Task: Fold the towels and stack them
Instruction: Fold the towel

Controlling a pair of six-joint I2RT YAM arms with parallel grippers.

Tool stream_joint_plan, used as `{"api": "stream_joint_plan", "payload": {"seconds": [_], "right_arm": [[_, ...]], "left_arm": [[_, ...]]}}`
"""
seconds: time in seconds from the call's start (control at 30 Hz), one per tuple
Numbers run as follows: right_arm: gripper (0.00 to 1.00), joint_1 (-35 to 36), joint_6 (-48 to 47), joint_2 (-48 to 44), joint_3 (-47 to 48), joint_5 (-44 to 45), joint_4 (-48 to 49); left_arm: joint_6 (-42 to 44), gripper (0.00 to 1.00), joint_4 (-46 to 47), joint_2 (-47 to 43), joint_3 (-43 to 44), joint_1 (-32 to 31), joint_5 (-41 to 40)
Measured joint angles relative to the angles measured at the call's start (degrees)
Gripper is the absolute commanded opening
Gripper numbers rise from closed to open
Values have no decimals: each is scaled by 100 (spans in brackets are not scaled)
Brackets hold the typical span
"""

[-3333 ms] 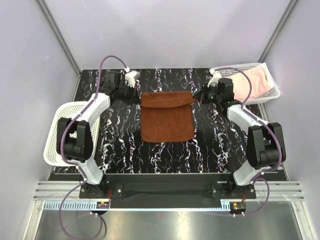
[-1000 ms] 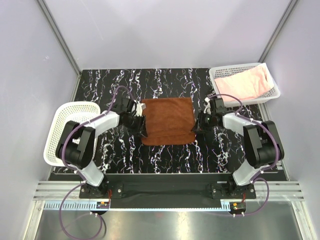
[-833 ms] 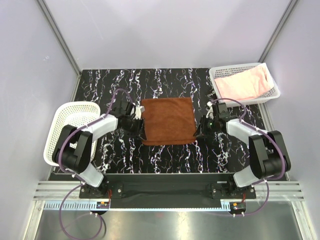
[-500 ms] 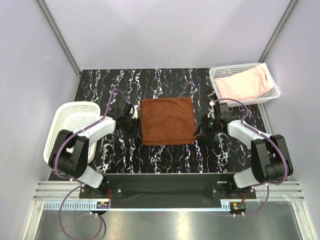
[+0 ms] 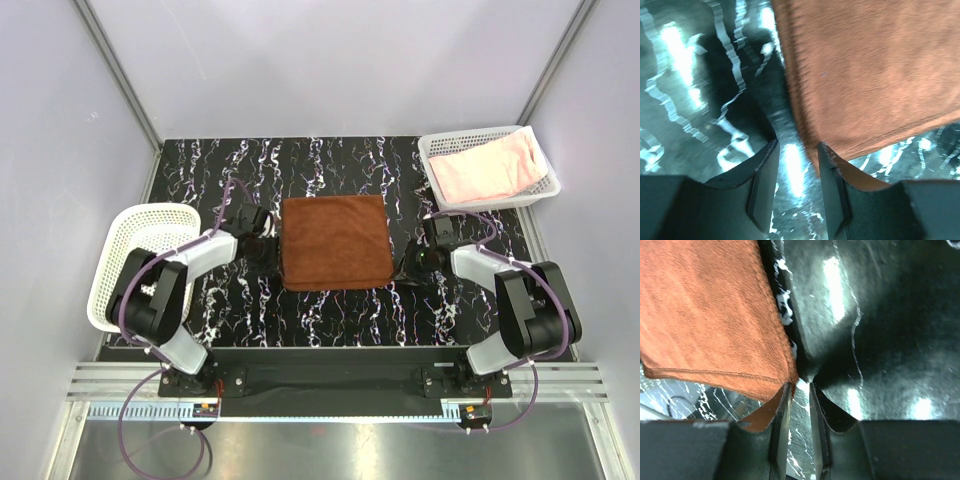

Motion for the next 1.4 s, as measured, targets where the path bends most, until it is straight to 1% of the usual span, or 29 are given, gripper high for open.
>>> {"api": "stream_joint_plan", "payload": {"seconds": [0.07, 0.17, 0.33, 0.5, 0.67, 0.73, 0.93, 1.1, 1.27, 1.4], "right_arm": [[28, 4, 4, -74, -28, 87, -59], [27, 4, 4, -227, -13, 245, -254], [25, 11, 17, -457, 195, 284, -514], [18, 225, 125, -505, 341, 138, -413], [11, 551, 234, -317, 393, -184, -50], [10, 586, 264, -164, 367, -201, 42], [9, 584, 420, -85, -374, -122, 516], [9, 586, 590, -240, -623, -118, 881], [11, 592, 787, -660, -951, 101, 946], [11, 592, 848, -1027, -1023, 197, 723]], "left_arm": [[46, 42, -170, -151, 0, 0, -199], [72, 42, -319, -485, 7, 4, -269], [33, 40, -122, -933, 129, -35, 153], [-160, 38, 260, -807, 11, -149, 660], [-291, 37, 387, -710, -424, -210, 675], [-317, 37, 385, -660, -579, -210, 610], [-411, 36, 564, -660, -946, -203, 435], [-463, 35, 664, -662, -964, -210, 332], [-483, 34, 643, -730, -964, -214, 105], [-485, 35, 487, -850, -964, -214, -96]]}}
